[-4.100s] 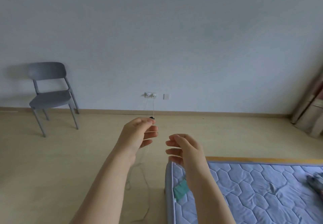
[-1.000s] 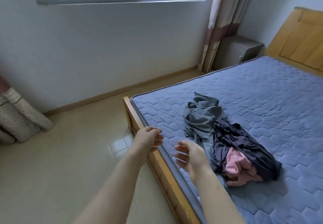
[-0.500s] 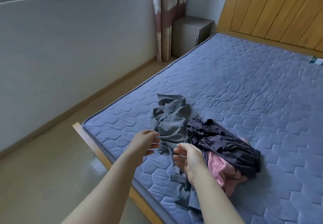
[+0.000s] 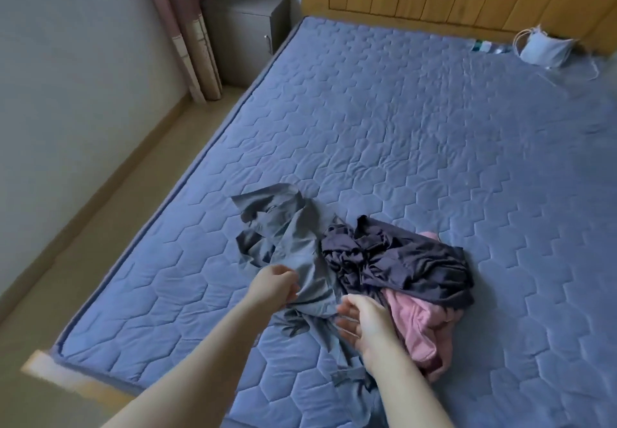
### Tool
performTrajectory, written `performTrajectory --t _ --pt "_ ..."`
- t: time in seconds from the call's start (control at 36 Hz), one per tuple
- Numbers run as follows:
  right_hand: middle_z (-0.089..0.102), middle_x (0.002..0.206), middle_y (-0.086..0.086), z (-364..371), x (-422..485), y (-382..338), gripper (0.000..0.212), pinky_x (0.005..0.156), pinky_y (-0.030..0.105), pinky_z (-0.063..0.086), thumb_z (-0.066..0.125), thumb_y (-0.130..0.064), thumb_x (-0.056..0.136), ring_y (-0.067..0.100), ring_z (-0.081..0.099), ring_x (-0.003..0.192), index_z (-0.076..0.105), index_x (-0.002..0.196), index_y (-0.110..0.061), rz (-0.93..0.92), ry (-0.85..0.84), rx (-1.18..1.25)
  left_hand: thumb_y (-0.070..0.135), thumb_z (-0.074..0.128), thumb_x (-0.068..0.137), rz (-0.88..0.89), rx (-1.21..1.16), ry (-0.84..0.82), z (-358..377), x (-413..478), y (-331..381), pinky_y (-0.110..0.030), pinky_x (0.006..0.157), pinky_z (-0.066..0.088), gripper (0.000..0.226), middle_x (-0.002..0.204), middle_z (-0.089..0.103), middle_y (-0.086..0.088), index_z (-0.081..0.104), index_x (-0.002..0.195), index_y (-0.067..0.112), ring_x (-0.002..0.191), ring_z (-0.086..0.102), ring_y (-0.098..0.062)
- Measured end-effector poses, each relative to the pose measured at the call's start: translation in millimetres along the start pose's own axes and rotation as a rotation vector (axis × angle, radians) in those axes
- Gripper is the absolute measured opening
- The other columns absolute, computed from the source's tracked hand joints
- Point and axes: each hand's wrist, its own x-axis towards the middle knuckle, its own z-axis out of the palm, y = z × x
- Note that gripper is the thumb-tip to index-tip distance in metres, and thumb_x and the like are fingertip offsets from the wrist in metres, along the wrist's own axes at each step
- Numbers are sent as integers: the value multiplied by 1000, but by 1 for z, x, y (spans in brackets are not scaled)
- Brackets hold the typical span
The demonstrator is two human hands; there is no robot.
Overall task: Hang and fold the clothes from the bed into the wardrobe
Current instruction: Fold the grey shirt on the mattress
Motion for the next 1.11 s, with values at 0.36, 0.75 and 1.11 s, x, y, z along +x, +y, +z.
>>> performTrajectory --t 0.36,0.75,1.11 --pt "56 69 7 -54 48 37 13 49 23 36 50 -6 91 18 48 53 57 81 -8 165 244 65 16 43 87 -15 806 -4 59 87 -44 -42 89 43 28 138 41 -14 50 114 18 124 41 -33" --pt "57 67 4 -49 100 52 10 51 23 37 52 -7 90 16 49 52 58 81 -10 274 168 -50 31 66 83 -157 876 152 56 178 -82 -45 112 22 100 157 -13 2 -10 148 29 145 -3 -27" --pt "57 67 3 -46 96 37 15 47 20 38 51 -8 92 15 50 52 58 79 -12 211 145 -34 21 38 98 14 556 56 44 157 -78 -31 67 31 27 77 49 -9 45 76 7 80 44 -24"
